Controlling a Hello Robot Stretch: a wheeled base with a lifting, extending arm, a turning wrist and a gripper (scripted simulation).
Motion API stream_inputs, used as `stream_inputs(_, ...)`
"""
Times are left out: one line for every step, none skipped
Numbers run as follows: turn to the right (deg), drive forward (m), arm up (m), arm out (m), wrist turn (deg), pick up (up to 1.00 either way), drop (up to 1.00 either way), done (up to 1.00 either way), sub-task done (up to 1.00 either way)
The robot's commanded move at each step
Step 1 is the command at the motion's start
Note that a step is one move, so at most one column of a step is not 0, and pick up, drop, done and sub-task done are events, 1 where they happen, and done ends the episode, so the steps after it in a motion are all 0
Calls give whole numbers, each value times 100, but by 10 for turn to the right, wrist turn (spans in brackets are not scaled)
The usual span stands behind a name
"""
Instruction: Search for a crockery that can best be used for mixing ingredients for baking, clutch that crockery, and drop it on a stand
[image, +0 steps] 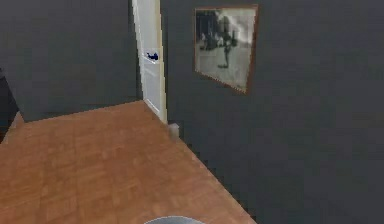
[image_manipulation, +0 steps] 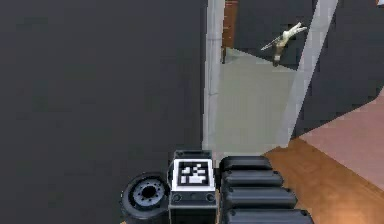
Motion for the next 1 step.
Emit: stream_inputs(0, 15, 0, 0, 0, 0, 0, 0, 0)
